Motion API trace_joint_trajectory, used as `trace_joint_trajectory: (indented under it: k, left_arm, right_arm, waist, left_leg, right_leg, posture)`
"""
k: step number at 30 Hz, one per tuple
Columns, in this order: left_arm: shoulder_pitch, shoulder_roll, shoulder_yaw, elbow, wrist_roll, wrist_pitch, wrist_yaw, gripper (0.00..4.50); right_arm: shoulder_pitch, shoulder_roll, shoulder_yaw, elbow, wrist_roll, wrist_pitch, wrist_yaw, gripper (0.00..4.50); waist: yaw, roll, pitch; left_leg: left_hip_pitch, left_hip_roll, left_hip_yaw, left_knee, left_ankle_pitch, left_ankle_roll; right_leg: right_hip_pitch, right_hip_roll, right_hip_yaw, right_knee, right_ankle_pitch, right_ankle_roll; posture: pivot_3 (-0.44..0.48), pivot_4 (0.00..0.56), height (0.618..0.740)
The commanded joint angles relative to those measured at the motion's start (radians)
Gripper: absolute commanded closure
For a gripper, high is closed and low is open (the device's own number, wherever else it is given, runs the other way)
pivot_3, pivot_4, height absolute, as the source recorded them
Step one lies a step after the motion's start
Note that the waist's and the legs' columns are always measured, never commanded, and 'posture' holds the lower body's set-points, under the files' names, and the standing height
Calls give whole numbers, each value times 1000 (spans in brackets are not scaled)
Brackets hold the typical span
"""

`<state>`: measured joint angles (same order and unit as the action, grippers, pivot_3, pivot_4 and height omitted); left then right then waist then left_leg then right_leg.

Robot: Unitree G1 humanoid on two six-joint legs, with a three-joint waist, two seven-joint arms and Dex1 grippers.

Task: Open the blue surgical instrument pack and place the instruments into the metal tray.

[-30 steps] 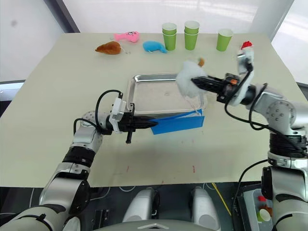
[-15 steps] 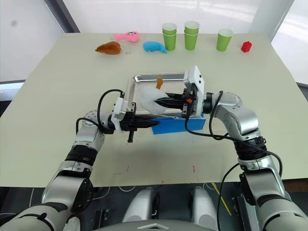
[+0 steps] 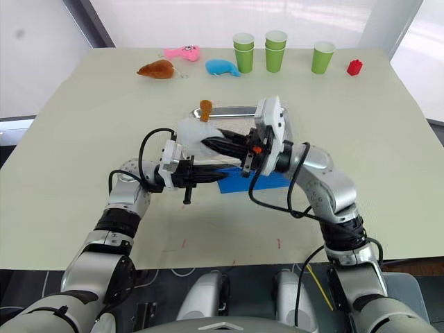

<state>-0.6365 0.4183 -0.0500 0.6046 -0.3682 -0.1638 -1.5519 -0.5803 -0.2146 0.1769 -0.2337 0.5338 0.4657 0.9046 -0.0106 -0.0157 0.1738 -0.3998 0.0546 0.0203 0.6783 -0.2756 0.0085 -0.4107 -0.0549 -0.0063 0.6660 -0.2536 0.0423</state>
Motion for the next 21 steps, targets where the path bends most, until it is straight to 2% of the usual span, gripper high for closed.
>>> trace_joint_trajectory:
  k: [1, 6, 10, 14, 19, 21]
  left_arm:
    - [11, -5, -29, 19, 29, -5, -28, 4500]
    - [25, 1, -31, 14, 29, -6, -35, 4500]
    - [29, 2, -32, 14, 30, -5, -40, 4500]
    - [28, 0, -39, 19, 34, -9, -44, 4500]
    - [22, 1, -41, 25, 34, -13, -45, 4500]
    - [21, 2, -41, 29, 35, -17, -45, 4500]
  right_arm:
    - [28, -103, 104, -15, -164, -221, 126, 4455]
    - [79, -191, 174, 42, -254, -372, 227, 4455]
    - [89, -204, 210, 77, -306, -431, 241, 4455]
    - [95, -208, 236, 87, -337, -417, 241, 2994]
    - [102, -229, 215, 77, -319, -418, 262, 776]
    - [99, -220, 184, 69, -288, -441, 260, 160]
  waist:
    - [1, 0, 0]
    - [-1, 0, 0]
    - [-2, 0, 0]
    - [-1, 0, 0]
    - [0, 0, 0]
    - [-1, 0, 0]
  left_leg:
    - [0, 0, 0, 1, 0, 0]
    - [1, 0, -1, 1, 0, 0]
    - [1, 0, -1, 2, 0, 0]
    - [1, 0, -1, 4, 0, 0]
    - [1, 0, -1, 5, 0, 0]
    - [1, 0, -1, 5, 0, 0]
  right_leg:
    - [0, 0, 1, 0, 0, 0]
    - [1, 1, 1, 0, 0, 0]
    - [1, 2, 2, 1, 0, 0]
    - [1, 2, 2, 3, 0, 0]
    - [1, 2, 2, 4, 0, 0]
    - [1, 2, 2, 4, 0, 0]
  posture:
    - [0, 150, 740]
    - [0, 150, 740]
    - [0, 150, 740]
    - [0, 150, 740]
    - [0, 150, 740]
    - [0, 150, 740]
